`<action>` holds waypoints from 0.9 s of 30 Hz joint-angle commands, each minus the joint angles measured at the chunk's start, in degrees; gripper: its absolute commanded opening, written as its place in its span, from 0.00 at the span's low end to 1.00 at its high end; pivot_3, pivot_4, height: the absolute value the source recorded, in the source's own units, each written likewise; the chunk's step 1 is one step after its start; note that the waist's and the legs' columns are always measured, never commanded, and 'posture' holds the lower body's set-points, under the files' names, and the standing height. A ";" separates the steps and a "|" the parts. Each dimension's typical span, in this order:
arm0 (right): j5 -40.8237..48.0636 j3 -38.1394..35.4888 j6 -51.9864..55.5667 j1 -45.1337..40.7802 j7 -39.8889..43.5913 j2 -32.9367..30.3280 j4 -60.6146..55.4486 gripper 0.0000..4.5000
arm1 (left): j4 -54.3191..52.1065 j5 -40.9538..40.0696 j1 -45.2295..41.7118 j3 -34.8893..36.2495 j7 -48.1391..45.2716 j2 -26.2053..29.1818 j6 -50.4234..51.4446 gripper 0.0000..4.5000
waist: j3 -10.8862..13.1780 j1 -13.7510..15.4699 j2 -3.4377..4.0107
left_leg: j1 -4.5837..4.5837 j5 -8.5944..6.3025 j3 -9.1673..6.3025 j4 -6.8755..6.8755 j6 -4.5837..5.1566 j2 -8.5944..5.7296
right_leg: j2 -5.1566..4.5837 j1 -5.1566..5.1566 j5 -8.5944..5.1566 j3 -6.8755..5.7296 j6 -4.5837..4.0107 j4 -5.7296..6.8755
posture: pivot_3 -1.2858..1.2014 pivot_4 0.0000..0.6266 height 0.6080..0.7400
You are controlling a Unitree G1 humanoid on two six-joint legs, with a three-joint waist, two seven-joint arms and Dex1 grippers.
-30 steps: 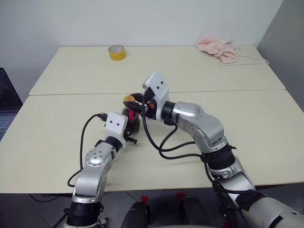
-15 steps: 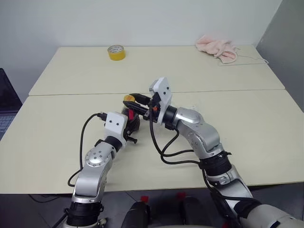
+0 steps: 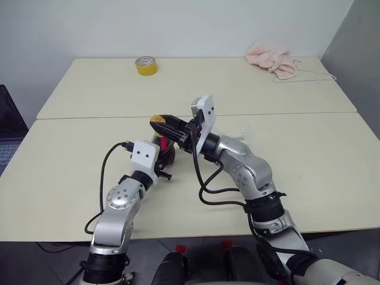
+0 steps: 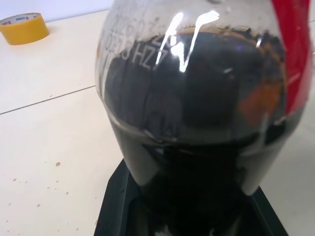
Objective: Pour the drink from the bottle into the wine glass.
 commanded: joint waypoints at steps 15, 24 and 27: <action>-3.72 -9.85 -1.82 24.00 0.13 -27.63 -30.93 0.27 | -2.86 -2.53 -0.09 3.10 1.64 -2.90 -2.73 0.19 | 0.00 1.21 -0.03 | -0.02 -0.01 0.03 0.02 0.02 -0.02 | -0.01 0.16 0.00 -0.01 0.01 -0.17 | 0.52 0.24 1.00; -7.54 -12.92 -9.53 41.63 0.97 -33.14 -28.25 0.27 | -2.01 -3.30 -0.91 3.43 1.35 -3.50 -3.35 0.19 | 0.00 1.41 -0.04 | 0.08 -0.02 0.07 0.03 0.04 0.00 | 0.03 0.27 0.00 0.01 0.01 -0.16 | 0.52 0.24 1.00; -8.76 -13.06 -10.91 43.73 0.79 -33.76 -25.21 0.27 | -1.70 -3.34 -1.23 3.26 1.05 -3.43 -3.28 0.19 | 0.00 1.50 -0.04 | 0.10 -0.02 0.05 0.04 0.04 0.00 | 0.04 0.31 -0.01 -0.01 0.01 -0.16 | 0.52 0.24 1.00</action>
